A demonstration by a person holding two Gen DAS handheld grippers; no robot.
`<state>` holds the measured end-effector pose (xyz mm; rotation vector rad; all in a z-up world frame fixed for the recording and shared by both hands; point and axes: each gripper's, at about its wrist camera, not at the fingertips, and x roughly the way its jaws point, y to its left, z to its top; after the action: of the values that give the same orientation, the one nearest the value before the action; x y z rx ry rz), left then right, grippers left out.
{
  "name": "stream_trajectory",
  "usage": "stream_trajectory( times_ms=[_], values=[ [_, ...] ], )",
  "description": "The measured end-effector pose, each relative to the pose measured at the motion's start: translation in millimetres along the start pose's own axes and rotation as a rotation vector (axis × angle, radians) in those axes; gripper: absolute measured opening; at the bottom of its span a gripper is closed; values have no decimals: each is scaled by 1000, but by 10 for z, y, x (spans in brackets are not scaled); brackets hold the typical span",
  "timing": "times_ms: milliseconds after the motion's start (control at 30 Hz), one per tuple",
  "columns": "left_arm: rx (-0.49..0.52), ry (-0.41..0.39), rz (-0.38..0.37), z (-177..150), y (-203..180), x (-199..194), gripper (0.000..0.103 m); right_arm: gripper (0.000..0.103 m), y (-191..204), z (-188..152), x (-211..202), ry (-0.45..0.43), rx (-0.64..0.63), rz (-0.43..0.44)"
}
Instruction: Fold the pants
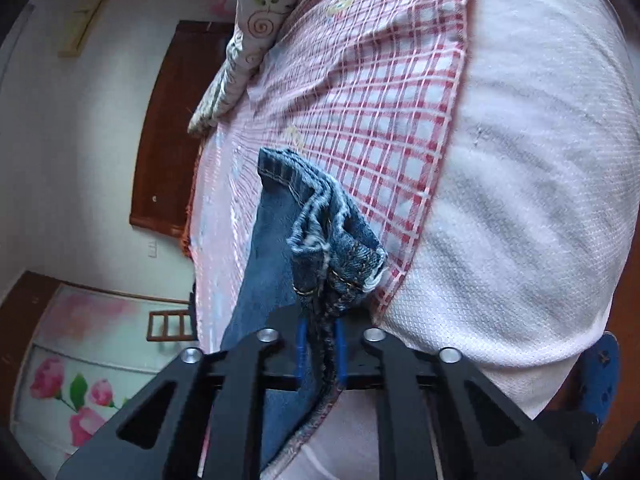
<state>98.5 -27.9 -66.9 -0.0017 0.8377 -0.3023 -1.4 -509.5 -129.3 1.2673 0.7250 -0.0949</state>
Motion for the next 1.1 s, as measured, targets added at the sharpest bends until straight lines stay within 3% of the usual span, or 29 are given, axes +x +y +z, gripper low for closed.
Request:
stream_trajectory(
  times_ms=[167, 367, 567, 667, 800, 933, 1000, 1100],
  values=[
    [-13, -10, -18, -11, 33, -11, 101, 4, 265, -44, -97, -54, -50, -13],
    [-29, -19, -38, -8, 65, -22, 101, 4, 1233, -208, -117, -38, -306, -5],
    [-62, -15, -81, 36, 137, -139, 101, 4, 2252, -891, 125, 34, -599, 65],
    [-104, -63, -37, -36, 296, -333, 101, 4, 2594, -1409, 340, 92, -750, 80],
    [-188, -113, 41, -180, 688, -573, 101, 4, 2689, -2158, 836, 227, -904, 47],
    [-273, -102, 74, -304, 1085, -601, 101, 4, 2394, -2728, 1492, 398, -1002, -66],
    [-236, -102, 60, -346, 1094, -573, 101, 4, 2136, -2918, 1739, 450, -1038, -156],
    [-148, -104, 104, -403, 1003, -502, 101, 4, 2119, -2878, 1679, 435, -998, -127]
  ],
)
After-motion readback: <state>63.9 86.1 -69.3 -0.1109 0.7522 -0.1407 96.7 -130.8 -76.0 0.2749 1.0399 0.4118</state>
